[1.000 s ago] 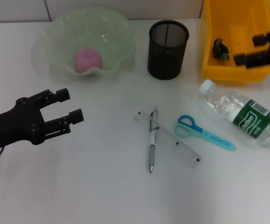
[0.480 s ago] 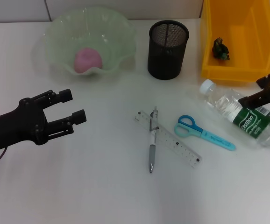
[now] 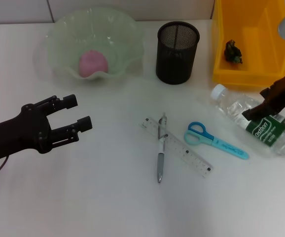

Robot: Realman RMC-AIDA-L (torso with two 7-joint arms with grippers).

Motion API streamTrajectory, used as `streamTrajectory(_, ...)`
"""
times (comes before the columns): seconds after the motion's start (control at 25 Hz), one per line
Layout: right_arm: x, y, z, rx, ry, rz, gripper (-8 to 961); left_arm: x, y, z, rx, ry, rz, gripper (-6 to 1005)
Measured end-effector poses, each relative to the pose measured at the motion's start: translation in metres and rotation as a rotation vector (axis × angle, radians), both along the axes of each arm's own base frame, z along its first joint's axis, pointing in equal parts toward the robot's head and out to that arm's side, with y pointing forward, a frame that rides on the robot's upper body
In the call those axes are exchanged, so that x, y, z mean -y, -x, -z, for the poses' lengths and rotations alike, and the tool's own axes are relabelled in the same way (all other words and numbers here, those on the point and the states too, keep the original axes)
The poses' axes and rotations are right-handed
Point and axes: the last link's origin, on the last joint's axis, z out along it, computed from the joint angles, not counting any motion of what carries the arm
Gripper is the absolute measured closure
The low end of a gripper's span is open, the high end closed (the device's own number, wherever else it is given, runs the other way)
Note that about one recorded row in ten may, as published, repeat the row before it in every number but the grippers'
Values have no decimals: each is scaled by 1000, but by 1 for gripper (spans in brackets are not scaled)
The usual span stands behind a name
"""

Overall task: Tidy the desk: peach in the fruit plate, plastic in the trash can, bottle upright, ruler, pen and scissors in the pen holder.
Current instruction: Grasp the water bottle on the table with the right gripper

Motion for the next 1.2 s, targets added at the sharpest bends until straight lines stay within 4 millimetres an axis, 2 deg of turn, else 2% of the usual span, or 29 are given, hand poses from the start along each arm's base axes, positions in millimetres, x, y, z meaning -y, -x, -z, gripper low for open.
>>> streamTrajectory(0.52, -13, -7, 19, -7, 11, 14, 179, 0, 1, 1, -2, -2, -4, 201)
streamTrajectory(1.2, -17, -15, 34, 1, 38, 27, 177, -1, 0, 1, -3, -3, -5, 200)
